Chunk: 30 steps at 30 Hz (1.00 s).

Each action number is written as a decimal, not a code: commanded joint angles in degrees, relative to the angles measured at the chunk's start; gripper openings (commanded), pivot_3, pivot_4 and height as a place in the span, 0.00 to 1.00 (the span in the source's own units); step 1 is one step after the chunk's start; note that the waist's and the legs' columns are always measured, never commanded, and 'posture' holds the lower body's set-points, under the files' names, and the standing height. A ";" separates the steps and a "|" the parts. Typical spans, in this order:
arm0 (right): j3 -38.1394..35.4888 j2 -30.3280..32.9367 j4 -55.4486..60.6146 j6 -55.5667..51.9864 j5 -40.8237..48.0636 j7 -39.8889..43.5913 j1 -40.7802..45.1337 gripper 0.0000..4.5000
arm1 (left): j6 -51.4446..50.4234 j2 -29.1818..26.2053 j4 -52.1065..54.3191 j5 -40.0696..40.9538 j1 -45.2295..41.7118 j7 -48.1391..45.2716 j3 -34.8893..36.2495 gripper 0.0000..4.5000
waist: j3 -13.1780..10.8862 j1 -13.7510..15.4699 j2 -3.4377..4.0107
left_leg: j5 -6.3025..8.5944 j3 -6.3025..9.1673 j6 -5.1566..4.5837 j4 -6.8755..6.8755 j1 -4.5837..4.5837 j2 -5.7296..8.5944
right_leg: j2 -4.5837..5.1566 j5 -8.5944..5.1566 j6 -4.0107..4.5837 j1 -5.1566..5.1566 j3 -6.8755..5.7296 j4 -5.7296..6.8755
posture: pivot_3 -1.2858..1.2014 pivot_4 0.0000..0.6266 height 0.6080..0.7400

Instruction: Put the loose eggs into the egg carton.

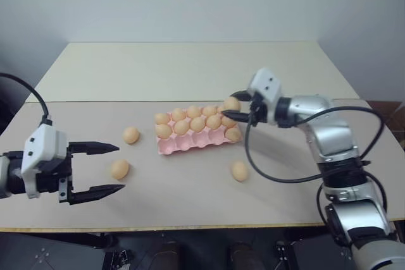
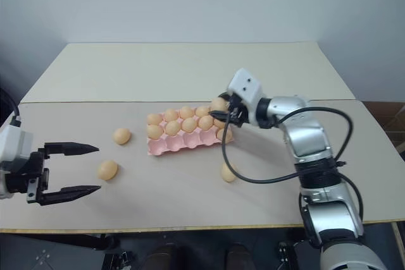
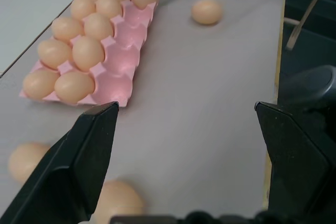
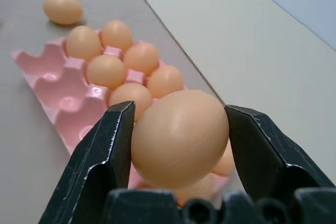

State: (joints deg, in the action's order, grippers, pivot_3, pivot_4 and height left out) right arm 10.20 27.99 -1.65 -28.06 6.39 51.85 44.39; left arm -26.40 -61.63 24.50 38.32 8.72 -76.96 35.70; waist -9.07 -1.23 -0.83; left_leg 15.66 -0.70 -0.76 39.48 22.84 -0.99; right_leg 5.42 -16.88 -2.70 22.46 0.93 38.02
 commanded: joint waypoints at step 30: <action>-19.47 27.82 30.94 -14.82 20.11 17.56 -21.88 1.00 | -1.87 -0.06 2.99 2.65 -2.92 2.61 -0.88 1.00 | -0.02 1.12 0.00 | 0.00 0.12 -0.01 -0.04 0.03 0.01 | 0.06 -0.01 -0.01 -0.13 -0.15 -0.18 | 0.52 0.24 1.00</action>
State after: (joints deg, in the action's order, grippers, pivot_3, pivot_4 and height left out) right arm -5.42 54.64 25.39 -42.11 22.82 66.91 22.93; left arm -28.67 -61.48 26.59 40.39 6.53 -74.49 34.39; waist -9.08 -0.11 -0.82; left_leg 15.66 -0.57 -0.77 39.44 22.78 -1.00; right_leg 5.43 -16.89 -2.70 22.23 0.78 37.82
